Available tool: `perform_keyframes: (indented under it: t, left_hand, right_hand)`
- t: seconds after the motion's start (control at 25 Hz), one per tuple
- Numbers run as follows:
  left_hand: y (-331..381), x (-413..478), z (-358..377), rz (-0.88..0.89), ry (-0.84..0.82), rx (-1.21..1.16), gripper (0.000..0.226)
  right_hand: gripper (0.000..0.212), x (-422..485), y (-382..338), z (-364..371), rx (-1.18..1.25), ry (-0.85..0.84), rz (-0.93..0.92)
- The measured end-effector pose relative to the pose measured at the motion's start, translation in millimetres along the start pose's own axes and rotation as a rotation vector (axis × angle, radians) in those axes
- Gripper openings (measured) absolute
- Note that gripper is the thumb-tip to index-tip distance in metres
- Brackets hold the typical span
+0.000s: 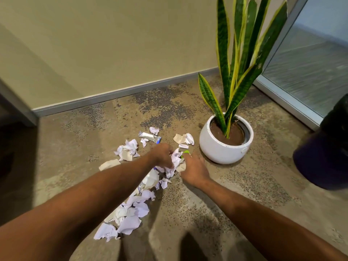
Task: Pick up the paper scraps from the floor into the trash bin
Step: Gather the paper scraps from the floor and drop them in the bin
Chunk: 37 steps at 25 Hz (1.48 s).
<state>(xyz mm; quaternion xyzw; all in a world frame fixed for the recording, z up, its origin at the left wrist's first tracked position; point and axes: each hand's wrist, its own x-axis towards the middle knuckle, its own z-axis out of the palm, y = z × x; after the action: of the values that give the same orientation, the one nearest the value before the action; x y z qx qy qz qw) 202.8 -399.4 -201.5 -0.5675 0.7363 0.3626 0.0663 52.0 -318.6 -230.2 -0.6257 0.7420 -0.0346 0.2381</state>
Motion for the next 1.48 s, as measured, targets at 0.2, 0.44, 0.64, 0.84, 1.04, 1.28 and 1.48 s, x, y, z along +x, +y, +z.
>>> perform_keyframes:
  t: [0.2, 0.44, 0.64, 0.84, 1.04, 1.28, 1.48]
  left_hand:
    - [12.7, -10.4, 16.2, -0.044, -0.09, -0.349, 0.043]
    - [42.4, -37.4, 19.7, -0.085, -0.179, -0.611, 0.054]
    - [95.4, -72.0, 31.2, 0.025, -0.153, -0.844, 0.049]
    - [184.3, -96.0, 33.8, 0.178, -0.102, -0.943, 0.049]
    - [293.0, -100.4, 19.2, 0.328, -0.112, -0.928, 0.047]
    - [425.8, -91.2, 14.3, 0.511, -0.084, -0.92, 0.043]
    - [511.1, -64.3, 32.5, 0.538, -0.056, -0.946, 0.045]
  right_hand:
    - [0.045, -27.1, -4.2, -13.4, 0.747, 0.032, 0.189]
    - [0.058, -58.8, 19.7, -45.5, 1.038, -0.098, 0.292]
    - [0.054, -88.7, 57.9, -106.7, 1.03, -0.111, 0.218]
    - [0.06, -118.6, 108.4, -185.2, 0.931, -0.055, 0.136]
    - [0.057, -145.3, 167.6, -276.6, 0.863, 0.061, 0.112]
    - [0.065, -166.5, 246.6, -370.2, 0.909, 0.273, 0.12]
    - [0.057, -171.2, 302.8, -406.4, 1.024, 0.447, 0.214]
